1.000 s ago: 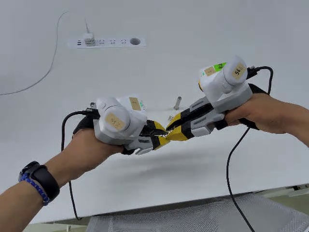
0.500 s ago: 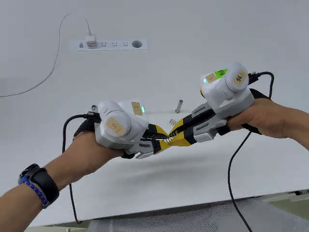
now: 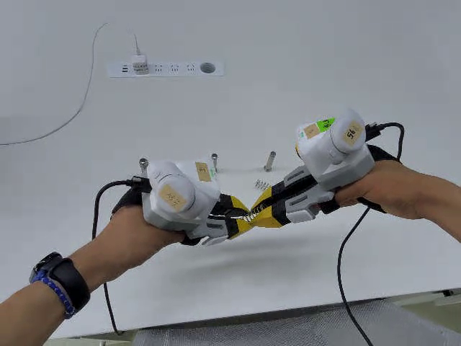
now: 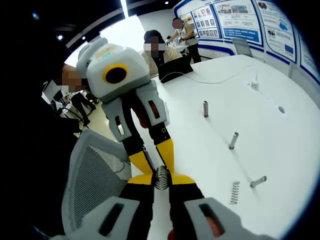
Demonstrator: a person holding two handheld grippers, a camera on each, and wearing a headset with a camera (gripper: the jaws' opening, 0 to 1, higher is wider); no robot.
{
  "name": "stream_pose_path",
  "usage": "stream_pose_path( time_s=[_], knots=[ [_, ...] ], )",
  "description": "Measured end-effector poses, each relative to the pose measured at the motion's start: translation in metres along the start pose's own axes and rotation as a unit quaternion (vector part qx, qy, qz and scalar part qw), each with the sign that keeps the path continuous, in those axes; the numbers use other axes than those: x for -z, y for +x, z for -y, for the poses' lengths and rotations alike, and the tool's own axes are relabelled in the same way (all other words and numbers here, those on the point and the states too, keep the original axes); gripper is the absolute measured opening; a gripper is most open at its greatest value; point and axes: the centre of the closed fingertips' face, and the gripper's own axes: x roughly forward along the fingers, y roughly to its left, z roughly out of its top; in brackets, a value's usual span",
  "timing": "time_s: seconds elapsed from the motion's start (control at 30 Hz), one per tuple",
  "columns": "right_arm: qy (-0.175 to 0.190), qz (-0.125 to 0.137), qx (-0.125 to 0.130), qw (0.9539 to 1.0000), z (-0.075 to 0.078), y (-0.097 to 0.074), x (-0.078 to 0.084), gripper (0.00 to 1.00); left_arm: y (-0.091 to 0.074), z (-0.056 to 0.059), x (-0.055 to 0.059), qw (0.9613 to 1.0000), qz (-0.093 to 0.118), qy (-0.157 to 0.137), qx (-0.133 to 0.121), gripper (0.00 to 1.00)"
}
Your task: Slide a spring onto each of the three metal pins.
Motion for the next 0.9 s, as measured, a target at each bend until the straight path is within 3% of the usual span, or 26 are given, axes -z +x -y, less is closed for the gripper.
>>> stream_pose_path(
  time_s=[0.17,0.37,0.6,0.9],
  knots=[
    [0.001,-0.002,0.004,1.0,0.002,0.003,0.0,0.12,-0.001,-0.003,0.004,1.0,-0.001,-0.005,-0.007,0.11],
    [0.0,-0.004,0.005,1.0,0.0,0.007,0.001,0.12,-0.002,-0.003,0.013,0.9995,0.003,-0.031,-0.009,0.11],
    [0.004,-0.002,0.004,1.0,0.001,0.003,0.003,0.12,-0.005,-0.004,0.028,0.9992,-0.009,-0.036,-0.018,0.12],
    [0.018,-0.008,0.023,0.9995,0.012,-0.002,0.008,0.12,-0.009,-0.012,0.037,0.9976,-0.013,-0.057,-0.037,0.21]
  ],
)
